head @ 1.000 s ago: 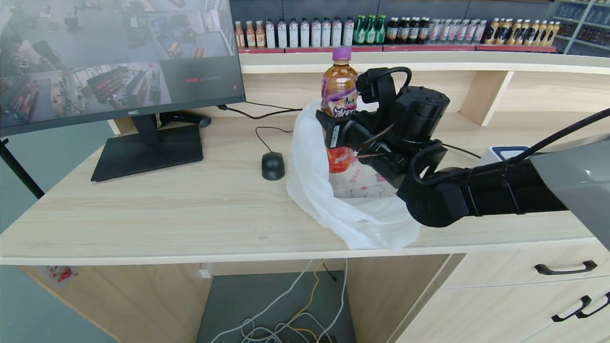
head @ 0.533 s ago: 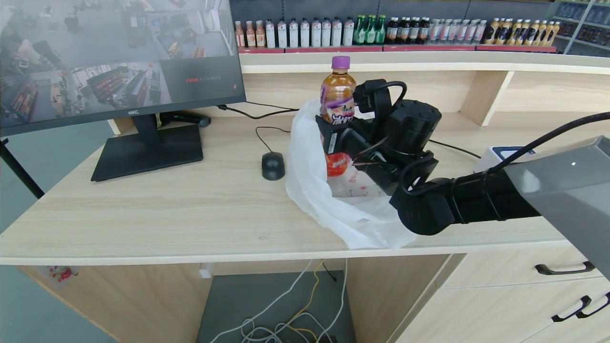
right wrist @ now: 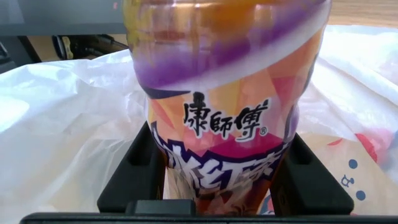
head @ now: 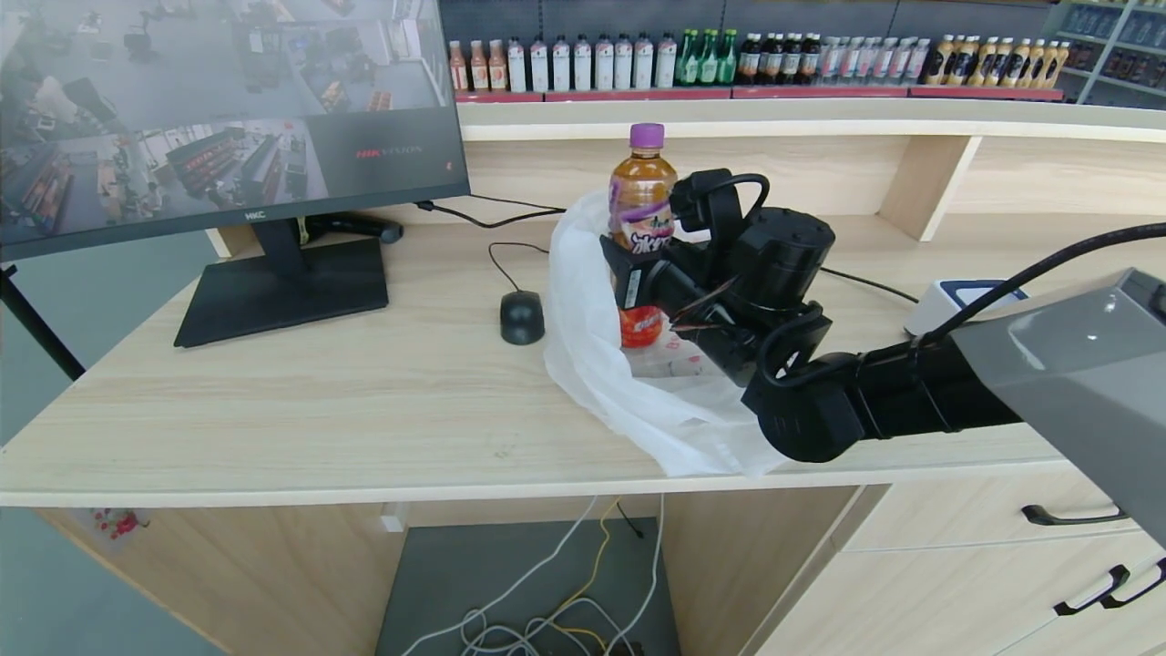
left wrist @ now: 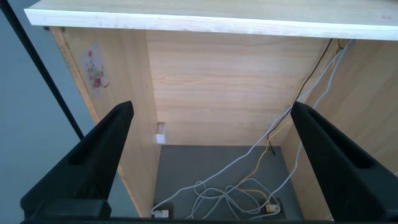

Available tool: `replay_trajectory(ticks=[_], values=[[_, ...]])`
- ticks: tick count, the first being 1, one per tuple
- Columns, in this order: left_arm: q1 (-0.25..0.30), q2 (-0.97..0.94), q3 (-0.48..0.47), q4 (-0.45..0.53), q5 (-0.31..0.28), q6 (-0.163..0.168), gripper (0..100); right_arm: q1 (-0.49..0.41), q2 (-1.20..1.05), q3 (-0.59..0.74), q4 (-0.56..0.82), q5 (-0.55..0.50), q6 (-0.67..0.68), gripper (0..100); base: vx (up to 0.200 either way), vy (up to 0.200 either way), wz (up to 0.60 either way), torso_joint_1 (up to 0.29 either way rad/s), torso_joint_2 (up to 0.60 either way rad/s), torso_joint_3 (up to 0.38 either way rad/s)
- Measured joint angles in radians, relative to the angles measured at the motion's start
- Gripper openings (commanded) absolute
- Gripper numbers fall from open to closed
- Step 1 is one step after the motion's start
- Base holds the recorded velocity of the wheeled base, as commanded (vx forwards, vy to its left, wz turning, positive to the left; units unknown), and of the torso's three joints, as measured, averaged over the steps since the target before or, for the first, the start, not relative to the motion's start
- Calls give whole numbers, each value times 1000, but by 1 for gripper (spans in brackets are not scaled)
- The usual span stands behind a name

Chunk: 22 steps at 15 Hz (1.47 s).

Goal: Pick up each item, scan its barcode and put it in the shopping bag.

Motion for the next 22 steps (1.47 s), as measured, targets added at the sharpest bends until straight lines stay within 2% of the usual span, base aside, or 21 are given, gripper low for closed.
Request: replay_trajectory(ticks=[8,22], values=[[0,0,0,0,0,0,100,2,-3,54,-45,4,2,0,0,0,0,0,0,0],[0,0,0,0,0,0,100,9,-24,98,-43,-3,24,0,0,0,0,0,0,0]])
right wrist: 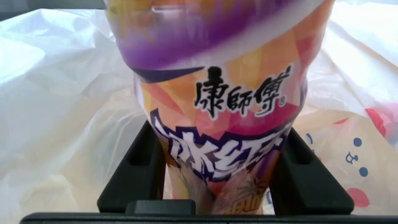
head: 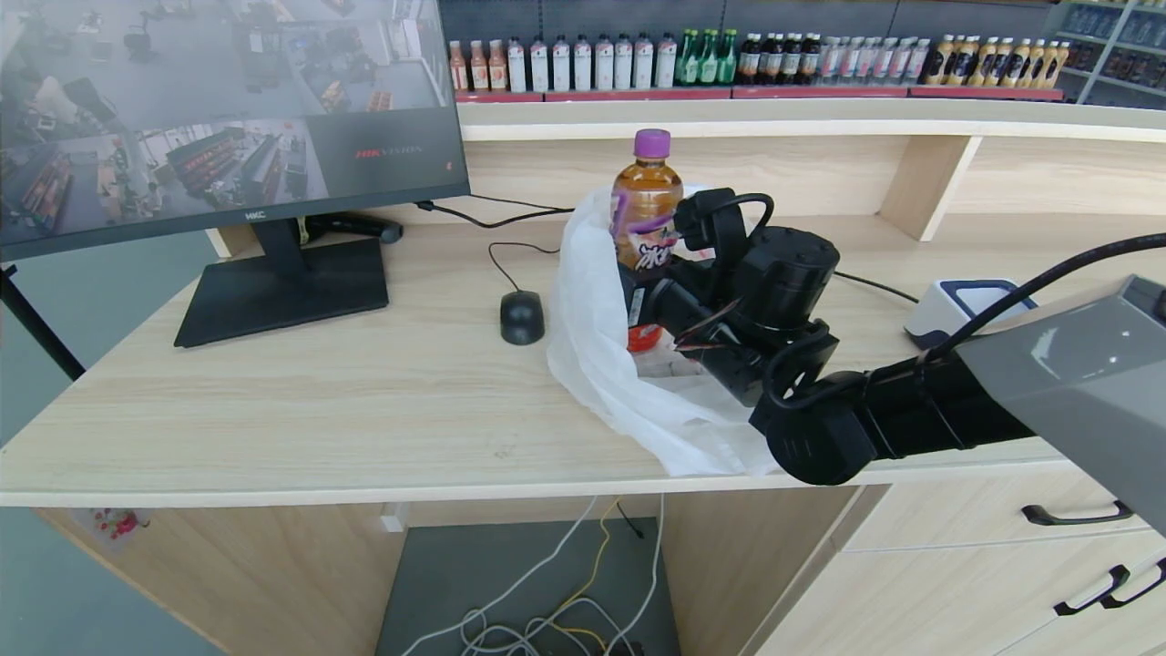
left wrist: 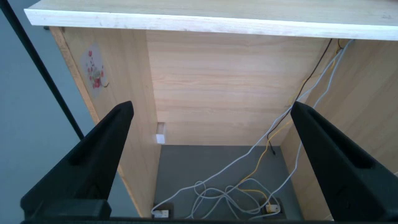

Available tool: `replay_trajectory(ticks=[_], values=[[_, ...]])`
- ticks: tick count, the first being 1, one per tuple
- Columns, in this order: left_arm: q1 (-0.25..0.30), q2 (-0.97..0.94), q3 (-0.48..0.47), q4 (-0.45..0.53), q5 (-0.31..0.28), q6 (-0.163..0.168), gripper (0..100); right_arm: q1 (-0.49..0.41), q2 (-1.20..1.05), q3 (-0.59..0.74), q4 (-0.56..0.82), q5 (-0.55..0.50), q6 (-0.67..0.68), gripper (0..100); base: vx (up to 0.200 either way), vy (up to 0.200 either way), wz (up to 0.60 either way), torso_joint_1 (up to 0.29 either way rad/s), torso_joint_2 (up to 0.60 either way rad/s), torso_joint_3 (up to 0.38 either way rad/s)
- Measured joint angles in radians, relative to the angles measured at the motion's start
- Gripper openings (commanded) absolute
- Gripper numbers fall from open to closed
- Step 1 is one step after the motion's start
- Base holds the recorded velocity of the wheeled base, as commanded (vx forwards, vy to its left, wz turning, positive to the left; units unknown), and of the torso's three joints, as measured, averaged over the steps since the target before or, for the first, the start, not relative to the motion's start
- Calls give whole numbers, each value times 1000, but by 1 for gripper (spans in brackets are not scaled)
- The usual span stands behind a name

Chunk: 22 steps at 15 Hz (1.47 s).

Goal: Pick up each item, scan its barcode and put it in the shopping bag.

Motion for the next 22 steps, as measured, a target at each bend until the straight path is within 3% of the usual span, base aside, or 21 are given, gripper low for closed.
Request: replay_trajectory(ticks=[4,5,17,22], values=[[0,0,0,0,0,0,100,0,0,-2,2,0,0,0,0,0,0,0,0,0],[0,0,0,0,0,0,100,-1,0,0,2,-1,0,100,0,0,0,0,0,0],[0,0,0,0,0,0,100,-1,-52,29,-3,-5,-6,100,0,0,0,0,0,0],[0,0,0,0,0,0,100,-1,-144,197,-76,-6,-11,100,0,0,0,0,0,0]])
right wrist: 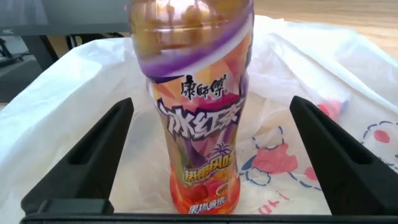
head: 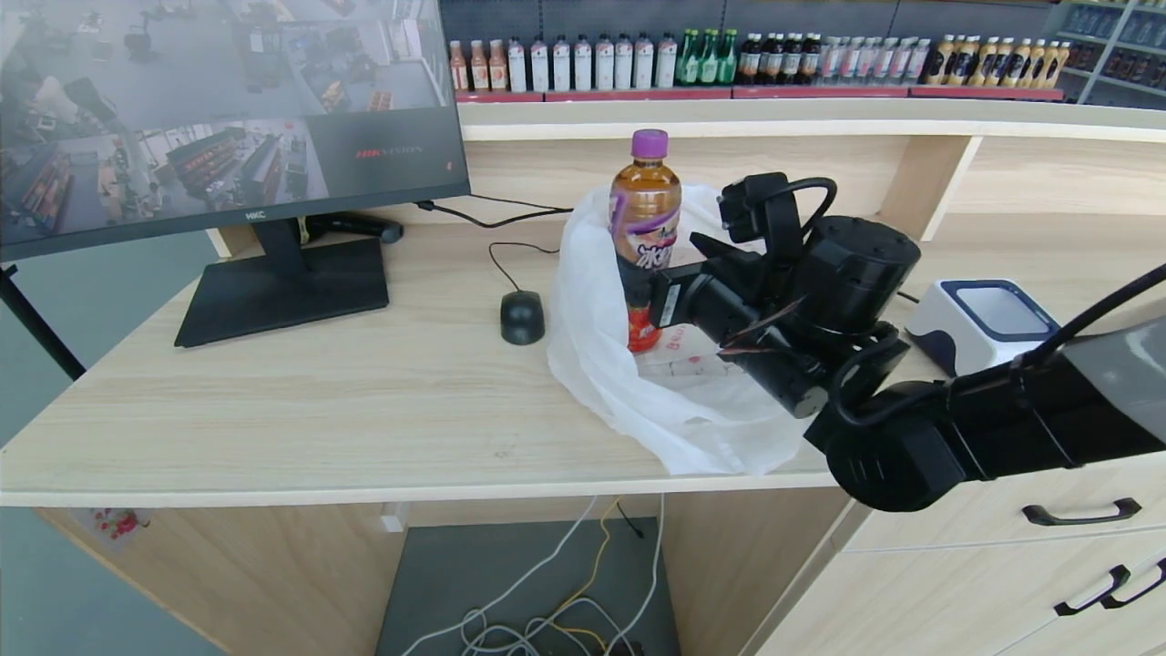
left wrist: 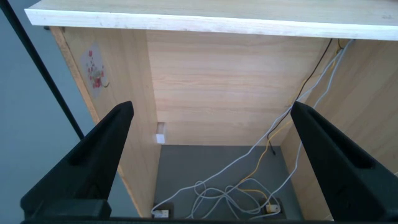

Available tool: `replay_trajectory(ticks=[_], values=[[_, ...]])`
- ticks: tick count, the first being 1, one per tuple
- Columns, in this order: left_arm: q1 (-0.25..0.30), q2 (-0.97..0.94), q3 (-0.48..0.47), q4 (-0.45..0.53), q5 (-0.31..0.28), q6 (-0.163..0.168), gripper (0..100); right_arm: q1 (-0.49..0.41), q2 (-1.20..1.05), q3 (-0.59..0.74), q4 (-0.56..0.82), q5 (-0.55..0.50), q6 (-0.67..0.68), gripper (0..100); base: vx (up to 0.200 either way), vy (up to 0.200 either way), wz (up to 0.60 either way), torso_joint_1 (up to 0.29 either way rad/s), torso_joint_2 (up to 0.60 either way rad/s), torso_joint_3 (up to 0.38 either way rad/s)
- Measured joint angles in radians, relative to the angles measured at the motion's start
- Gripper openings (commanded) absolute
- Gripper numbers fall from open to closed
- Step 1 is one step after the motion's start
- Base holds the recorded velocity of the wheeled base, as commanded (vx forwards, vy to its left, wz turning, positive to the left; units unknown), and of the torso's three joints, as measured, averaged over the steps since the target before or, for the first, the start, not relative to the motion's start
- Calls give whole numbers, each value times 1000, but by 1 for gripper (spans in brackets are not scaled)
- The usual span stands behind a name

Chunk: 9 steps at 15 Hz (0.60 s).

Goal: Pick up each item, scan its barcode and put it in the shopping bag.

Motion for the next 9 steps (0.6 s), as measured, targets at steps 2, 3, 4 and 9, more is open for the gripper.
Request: replay_trajectory(ticks=[2,3,4,9], values=[[0,0,0,0,0,0,100,0,-34,95,-103,0,1,100,0,0,0,0,0,0],[0,0,0,0,0,0,100,0,-53,149,-157,1,1,100,0,0,0,0,0,0],[0,0,0,0,0,0,100,1,-75,201,-191,1,0,100,0,0,0,0,0,0],[0,0,0,0,0,0,100,2,-156,357,-387,5,-31,100,0,0,0,0,0,0]])
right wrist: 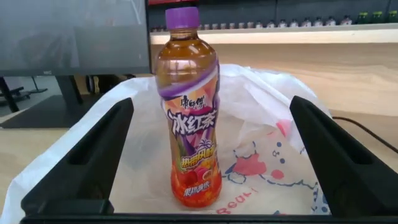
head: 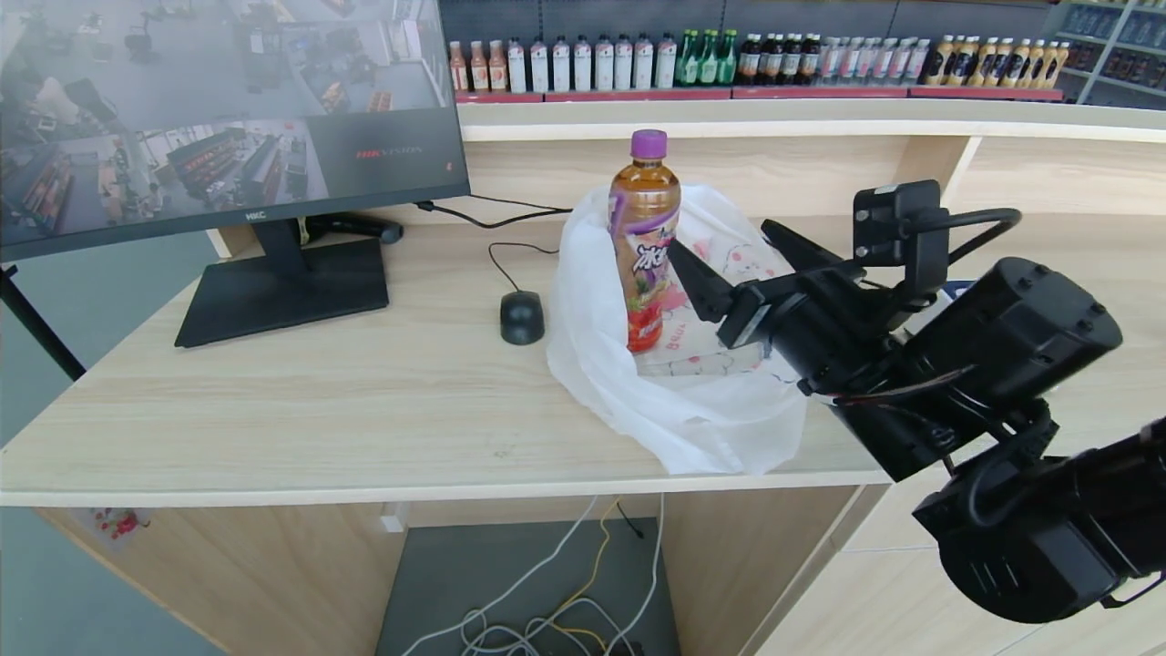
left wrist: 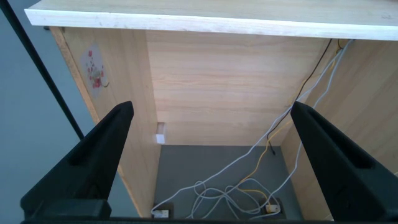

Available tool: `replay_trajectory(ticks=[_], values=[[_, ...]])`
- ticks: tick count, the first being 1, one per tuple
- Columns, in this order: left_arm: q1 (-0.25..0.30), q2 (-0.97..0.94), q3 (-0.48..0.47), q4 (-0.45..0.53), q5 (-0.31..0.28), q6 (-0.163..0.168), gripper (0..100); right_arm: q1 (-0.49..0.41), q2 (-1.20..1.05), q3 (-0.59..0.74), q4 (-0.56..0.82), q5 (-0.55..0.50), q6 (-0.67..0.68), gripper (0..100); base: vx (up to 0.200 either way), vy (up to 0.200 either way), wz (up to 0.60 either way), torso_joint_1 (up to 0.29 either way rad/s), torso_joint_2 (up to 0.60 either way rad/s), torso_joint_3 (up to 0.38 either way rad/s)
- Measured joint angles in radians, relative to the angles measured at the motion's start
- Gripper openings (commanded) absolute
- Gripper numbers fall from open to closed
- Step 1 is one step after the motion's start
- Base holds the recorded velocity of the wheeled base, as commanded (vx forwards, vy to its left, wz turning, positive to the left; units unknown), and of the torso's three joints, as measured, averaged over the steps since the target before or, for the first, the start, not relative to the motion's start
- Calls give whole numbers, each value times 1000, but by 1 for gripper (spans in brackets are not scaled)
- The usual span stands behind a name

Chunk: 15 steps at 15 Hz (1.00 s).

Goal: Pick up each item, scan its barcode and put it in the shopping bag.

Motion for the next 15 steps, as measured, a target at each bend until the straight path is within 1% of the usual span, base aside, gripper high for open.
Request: replay_trajectory(ticks=[2,4,6,9,11,15], values=[[0,0,0,0,0,-1,100,0,-5,55,-59,1,-28,100,0,0,0,0,0,0],[0,0,0,0,0,0,100,0,-13,90,-63,3,-39,100,0,0,0,0,0,0],[0,0,0,0,0,-1,100,1,-22,99,-64,8,-45,100,0,0,0,0,0,0],[0,0,0,0,0,-1,100,3,-41,106,-63,9,-89,100,-200,0,0,6,1,4],[0,0,0,0,0,-1,100,7,-57,118,-64,8,-104,100,0,0,0,0,0,0],[0,0,0,0,0,1,100,12,-66,96,-62,3,-79,100,0,0,0,0,0,0]])
